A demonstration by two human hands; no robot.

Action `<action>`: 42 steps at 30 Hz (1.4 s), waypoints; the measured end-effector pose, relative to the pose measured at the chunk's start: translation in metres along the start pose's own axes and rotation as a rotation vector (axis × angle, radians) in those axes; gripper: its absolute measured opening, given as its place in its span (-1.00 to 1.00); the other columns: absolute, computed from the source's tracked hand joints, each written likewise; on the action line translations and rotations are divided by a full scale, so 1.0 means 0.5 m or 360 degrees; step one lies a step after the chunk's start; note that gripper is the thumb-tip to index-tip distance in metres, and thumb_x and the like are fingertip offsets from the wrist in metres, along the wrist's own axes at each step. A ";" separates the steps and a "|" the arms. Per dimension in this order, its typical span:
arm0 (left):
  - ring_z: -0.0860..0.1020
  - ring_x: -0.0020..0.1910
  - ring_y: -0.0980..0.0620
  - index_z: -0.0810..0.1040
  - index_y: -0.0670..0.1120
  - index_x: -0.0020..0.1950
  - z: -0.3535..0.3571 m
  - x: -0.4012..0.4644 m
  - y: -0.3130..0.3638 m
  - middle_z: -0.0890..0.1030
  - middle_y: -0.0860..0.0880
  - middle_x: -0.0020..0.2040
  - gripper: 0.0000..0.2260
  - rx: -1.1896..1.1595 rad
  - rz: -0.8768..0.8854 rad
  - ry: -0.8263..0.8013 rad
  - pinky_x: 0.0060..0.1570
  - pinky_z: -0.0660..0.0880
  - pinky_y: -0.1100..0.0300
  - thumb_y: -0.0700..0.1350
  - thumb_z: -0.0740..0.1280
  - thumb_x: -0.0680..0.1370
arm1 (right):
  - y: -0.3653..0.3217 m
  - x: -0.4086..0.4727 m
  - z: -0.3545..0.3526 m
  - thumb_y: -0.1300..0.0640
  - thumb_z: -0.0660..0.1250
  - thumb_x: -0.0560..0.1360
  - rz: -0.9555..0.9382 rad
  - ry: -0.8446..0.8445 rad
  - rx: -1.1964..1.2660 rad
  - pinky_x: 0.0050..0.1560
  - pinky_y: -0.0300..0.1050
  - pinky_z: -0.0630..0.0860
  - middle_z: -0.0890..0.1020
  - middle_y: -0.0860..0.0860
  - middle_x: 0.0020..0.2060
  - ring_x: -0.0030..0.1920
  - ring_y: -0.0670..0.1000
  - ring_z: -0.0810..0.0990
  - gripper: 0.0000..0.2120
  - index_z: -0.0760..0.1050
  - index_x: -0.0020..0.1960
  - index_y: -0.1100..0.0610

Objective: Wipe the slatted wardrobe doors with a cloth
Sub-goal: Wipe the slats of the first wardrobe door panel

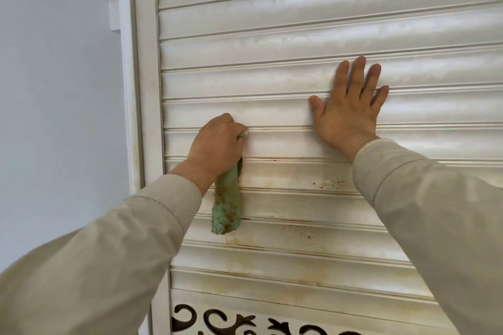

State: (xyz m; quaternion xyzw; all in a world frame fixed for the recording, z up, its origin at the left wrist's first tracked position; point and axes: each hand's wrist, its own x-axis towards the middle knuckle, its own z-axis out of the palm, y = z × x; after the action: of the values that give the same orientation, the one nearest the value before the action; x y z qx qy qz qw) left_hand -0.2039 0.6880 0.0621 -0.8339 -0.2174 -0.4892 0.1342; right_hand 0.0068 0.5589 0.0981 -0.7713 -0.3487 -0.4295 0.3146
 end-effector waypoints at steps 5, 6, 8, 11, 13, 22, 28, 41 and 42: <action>0.54 0.06 -0.17 0.68 -0.17 0.13 0.021 0.030 0.049 0.58 -0.14 0.01 -0.80 -0.0047 0.0201 -0.0127 0.07 0.47 0.02 -0.21 0.29 0.59 | -0.001 0.001 0.000 -0.27 -0.06 0.60 -0.0004 -0.0018 -0.0007 0.48 0.31 -0.27 -0.28 0.15 0.57 0.54 0.28 -0.33 -0.22 -0.28 0.60 0.15; 0.53 0.07 -0.16 0.67 -0.17 0.13 0.027 0.037 0.065 0.58 -0.14 0.02 -0.80 -0.0056 0.0224 -0.0147 0.07 0.46 0.02 -0.22 0.29 0.59 | 0.000 0.001 0.001 -0.26 -0.06 0.60 -0.0002 -0.0018 -0.0009 0.48 0.31 -0.27 -0.28 0.15 0.57 0.54 0.28 -0.33 -0.22 -0.28 0.60 0.15; 0.53 0.05 -0.15 0.65 -0.17 0.11 0.033 0.048 0.095 0.57 -0.12 0.01 -0.82 -0.0071 0.0239 -0.0171 0.04 0.45 0.04 -0.22 0.28 0.58 | 0.001 0.002 0.001 -0.27 -0.06 0.60 -0.0009 -0.0008 -0.0005 0.48 0.31 -0.26 -0.28 0.15 0.57 0.54 0.27 -0.32 -0.22 -0.28 0.60 0.15; 0.54 -0.04 -0.14 0.51 -0.10 0.01 0.032 0.056 0.112 0.58 -0.07 -0.06 -0.96 -0.0165 0.0105 -0.0142 -0.05 0.48 0.04 -0.17 0.31 0.57 | 0.002 0.000 0.003 -0.28 -0.04 0.59 -0.0021 0.0013 0.0017 0.48 0.30 -0.26 -0.26 0.14 0.58 0.55 0.27 -0.31 -0.21 -0.26 0.60 0.14; 0.53 -0.11 -0.13 0.41 -0.05 -0.01 0.022 0.062 0.108 0.58 -0.06 -0.10 -0.82 -0.0289 -0.0122 -0.0132 -0.10 0.51 0.01 -0.03 0.38 0.55 | 0.004 0.000 0.003 -0.28 -0.04 0.59 -0.0017 0.0017 0.0020 0.48 0.30 -0.26 -0.26 0.14 0.58 0.55 0.27 -0.31 -0.21 -0.25 0.60 0.14; 0.55 -0.02 -0.14 0.52 -0.06 -0.20 -0.020 0.114 0.085 0.57 -0.06 -0.13 -0.65 0.0130 -0.0427 -0.0487 -0.10 0.49 0.05 0.21 0.41 0.49 | 0.003 0.000 -0.003 -0.27 -0.04 0.60 -0.0039 -0.0017 0.0027 0.47 0.30 -0.28 -0.28 0.14 0.57 0.54 0.27 -0.33 -0.22 -0.27 0.60 0.14; 0.54 0.03 -0.16 0.52 -0.08 -0.17 -0.013 0.128 0.110 0.54 -0.09 -0.12 -0.72 0.0212 -0.0312 -0.0481 -0.12 0.40 0.10 0.11 0.40 0.53 | 0.005 0.004 0.000 -0.24 -0.03 0.61 -0.0057 -0.0034 0.0016 0.46 0.31 -0.31 -0.31 0.16 0.56 0.53 0.29 -0.36 -0.22 -0.29 0.59 0.16; 0.56 0.01 -0.17 0.51 -0.08 -0.13 0.019 0.149 0.228 0.61 -0.15 -0.06 -0.73 0.0041 -0.0277 -0.0506 -0.07 0.44 0.12 0.12 0.40 0.50 | 0.070 -0.009 -0.041 -0.22 0.13 0.57 -0.0298 0.0024 0.0058 0.47 0.17 -0.02 -0.14 0.03 0.60 0.58 0.16 -0.13 -0.27 -0.10 0.61 -0.04; 0.57 0.06 -0.18 0.54 -0.12 -0.09 0.006 0.146 0.205 0.63 -0.18 0.00 -0.67 0.0094 -0.0311 -0.0523 -0.04 0.44 0.11 0.15 0.41 0.50 | 0.086 -0.007 -0.045 -0.26 0.13 0.56 -0.0345 0.0051 -0.0006 0.44 0.18 0.02 -0.10 0.02 0.60 0.57 0.15 -0.07 -0.27 -0.06 0.61 -0.06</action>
State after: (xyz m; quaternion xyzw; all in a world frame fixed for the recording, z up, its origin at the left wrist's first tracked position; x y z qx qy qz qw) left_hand -0.1201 0.6171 0.1233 -0.8731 -0.3307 -0.3507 0.0732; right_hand 0.0303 0.5164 0.0965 -0.7225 -0.4243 -0.4741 0.2704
